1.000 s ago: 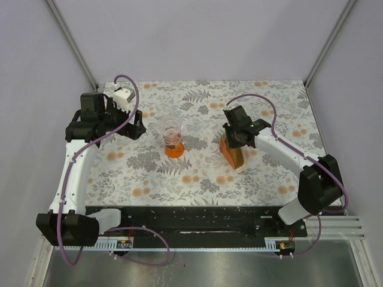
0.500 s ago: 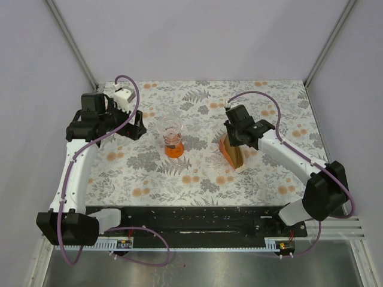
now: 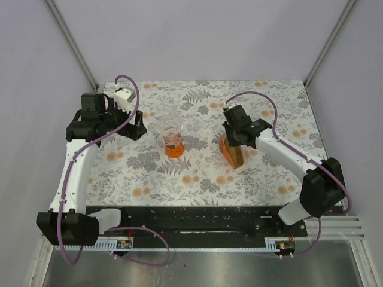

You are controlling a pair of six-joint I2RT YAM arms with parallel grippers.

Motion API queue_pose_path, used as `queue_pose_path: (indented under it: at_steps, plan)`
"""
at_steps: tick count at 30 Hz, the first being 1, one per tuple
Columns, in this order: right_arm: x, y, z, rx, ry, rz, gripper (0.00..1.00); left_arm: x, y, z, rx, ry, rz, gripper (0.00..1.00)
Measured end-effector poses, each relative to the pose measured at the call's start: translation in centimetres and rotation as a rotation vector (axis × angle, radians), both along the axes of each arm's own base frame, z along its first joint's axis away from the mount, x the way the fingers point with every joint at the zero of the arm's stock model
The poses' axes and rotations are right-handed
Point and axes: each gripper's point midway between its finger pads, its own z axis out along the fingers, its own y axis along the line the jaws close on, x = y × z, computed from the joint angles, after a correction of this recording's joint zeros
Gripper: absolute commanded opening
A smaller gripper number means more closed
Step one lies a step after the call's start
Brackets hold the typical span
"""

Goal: Place the coffee filter in the dripper

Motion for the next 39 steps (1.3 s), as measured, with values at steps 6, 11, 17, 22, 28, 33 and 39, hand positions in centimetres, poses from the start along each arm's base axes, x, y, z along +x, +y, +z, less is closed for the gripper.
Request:
queue_pose_path:
  at_steps: [6,11,17,22,28,33,39]
  plan:
    - [0.0,0.1,-1.3,-0.021,0.033,0.001,0.23,0.0,-0.1,0.0,-0.002,0.0,-0.003,0.97]
    - [0.1,0.1,-1.4,-0.022,0.034,0.002,0.22,0.0,-0.1,0.0,-0.003,0.0,-0.004,0.97]
    - [0.2,-0.1,-1.3,-0.037,0.024,-0.008,0.22,-0.1,-0.1,0.0,-0.005,0.0,-0.006,0.97]
    - [0.5,-0.7,-0.9,-0.074,0.001,-0.022,0.22,-0.1,-0.2,0.0,-0.007,0.0,-0.009,0.97]
    - [0.8,-0.8,-0.4,-0.084,-0.009,-0.022,0.21,-0.1,-0.2,0.0,-0.007,0.0,-0.009,0.97]
    - [0.7,-0.7,-0.9,-0.09,0.004,-0.017,0.2,-0.1,-0.2,0.0,-0.006,-0.001,-0.011,0.97]
    - [0.2,-0.1,-1.0,-0.096,0.008,0.004,0.21,-0.1,-0.2,0.1,-0.008,-0.001,-0.013,0.97]
